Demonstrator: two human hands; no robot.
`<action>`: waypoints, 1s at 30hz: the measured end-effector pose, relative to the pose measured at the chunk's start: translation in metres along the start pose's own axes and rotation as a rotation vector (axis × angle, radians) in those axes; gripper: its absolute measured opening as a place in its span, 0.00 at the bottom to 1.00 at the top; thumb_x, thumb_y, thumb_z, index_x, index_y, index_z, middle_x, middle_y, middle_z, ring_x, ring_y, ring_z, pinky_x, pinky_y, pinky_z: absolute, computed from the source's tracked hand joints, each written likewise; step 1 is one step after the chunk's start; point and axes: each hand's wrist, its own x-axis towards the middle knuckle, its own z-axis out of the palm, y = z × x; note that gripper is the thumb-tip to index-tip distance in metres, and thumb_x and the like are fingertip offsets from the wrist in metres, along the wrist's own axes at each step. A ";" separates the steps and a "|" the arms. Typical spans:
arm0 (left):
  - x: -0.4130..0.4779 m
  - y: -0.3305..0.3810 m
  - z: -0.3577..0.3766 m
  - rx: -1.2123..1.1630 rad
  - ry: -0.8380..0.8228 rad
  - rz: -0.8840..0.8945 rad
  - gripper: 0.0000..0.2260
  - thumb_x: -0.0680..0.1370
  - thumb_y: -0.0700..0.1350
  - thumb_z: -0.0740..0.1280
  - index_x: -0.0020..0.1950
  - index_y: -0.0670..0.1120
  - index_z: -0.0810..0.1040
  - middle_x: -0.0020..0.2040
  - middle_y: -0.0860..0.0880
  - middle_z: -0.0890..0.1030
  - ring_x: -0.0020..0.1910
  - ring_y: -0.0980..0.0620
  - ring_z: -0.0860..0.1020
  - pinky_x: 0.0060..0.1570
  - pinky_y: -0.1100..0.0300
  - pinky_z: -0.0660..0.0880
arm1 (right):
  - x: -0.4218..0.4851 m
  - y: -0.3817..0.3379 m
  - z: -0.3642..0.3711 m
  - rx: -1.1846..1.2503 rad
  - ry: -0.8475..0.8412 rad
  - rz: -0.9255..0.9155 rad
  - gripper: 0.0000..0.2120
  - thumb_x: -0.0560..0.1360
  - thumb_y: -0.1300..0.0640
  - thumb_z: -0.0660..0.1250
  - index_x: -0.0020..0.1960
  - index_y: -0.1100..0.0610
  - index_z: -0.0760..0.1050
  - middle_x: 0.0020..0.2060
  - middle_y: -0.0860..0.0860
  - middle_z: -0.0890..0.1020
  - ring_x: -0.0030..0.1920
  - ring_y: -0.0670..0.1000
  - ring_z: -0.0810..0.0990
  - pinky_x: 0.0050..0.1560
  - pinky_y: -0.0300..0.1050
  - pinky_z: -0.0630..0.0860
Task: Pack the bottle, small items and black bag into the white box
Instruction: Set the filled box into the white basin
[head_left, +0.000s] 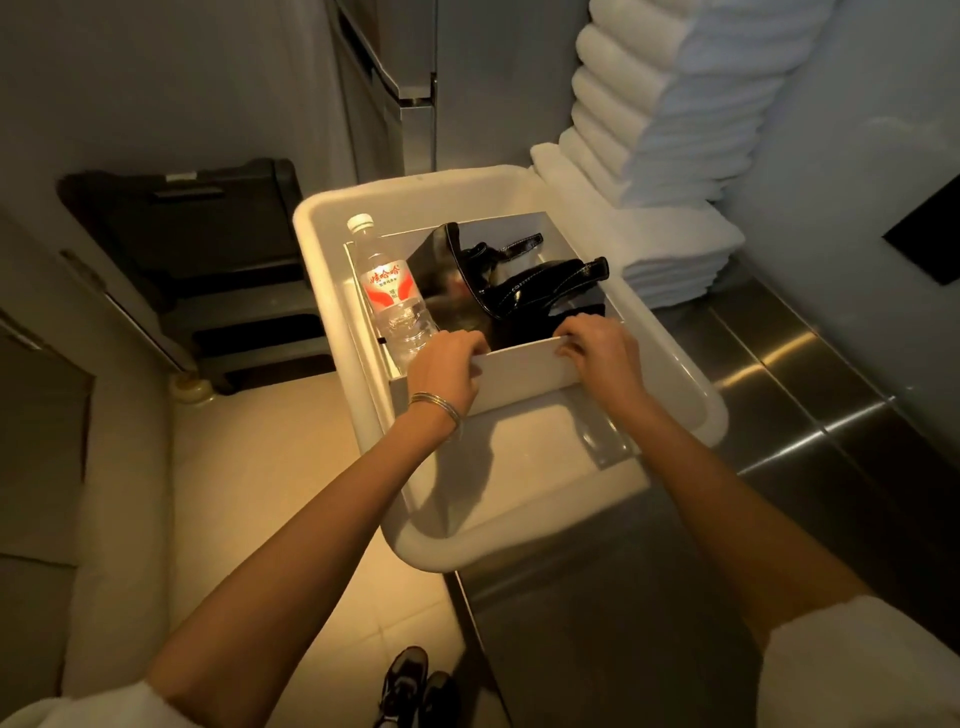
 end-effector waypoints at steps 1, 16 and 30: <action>0.003 0.000 0.001 0.009 0.010 -0.014 0.08 0.72 0.35 0.66 0.49 0.44 0.78 0.48 0.45 0.81 0.49 0.44 0.76 0.44 0.51 0.74 | 0.003 -0.002 0.003 0.013 0.026 0.016 0.05 0.69 0.63 0.69 0.44 0.57 0.78 0.41 0.53 0.81 0.44 0.55 0.78 0.42 0.45 0.68; 0.061 -0.025 0.002 0.066 0.104 -0.115 0.08 0.72 0.35 0.66 0.50 0.43 0.78 0.49 0.44 0.80 0.50 0.44 0.75 0.46 0.51 0.74 | 0.072 -0.016 0.028 0.043 0.065 0.162 0.07 0.68 0.67 0.68 0.46 0.61 0.76 0.46 0.56 0.79 0.54 0.56 0.72 0.39 0.48 0.69; 0.026 -0.044 -0.036 0.284 -0.108 0.192 0.29 0.71 0.47 0.71 0.69 0.49 0.65 0.66 0.45 0.70 0.63 0.43 0.68 0.60 0.50 0.66 | 0.031 -0.026 -0.002 -0.015 -0.026 0.148 0.27 0.67 0.56 0.73 0.65 0.56 0.71 0.61 0.54 0.75 0.62 0.55 0.70 0.61 0.51 0.67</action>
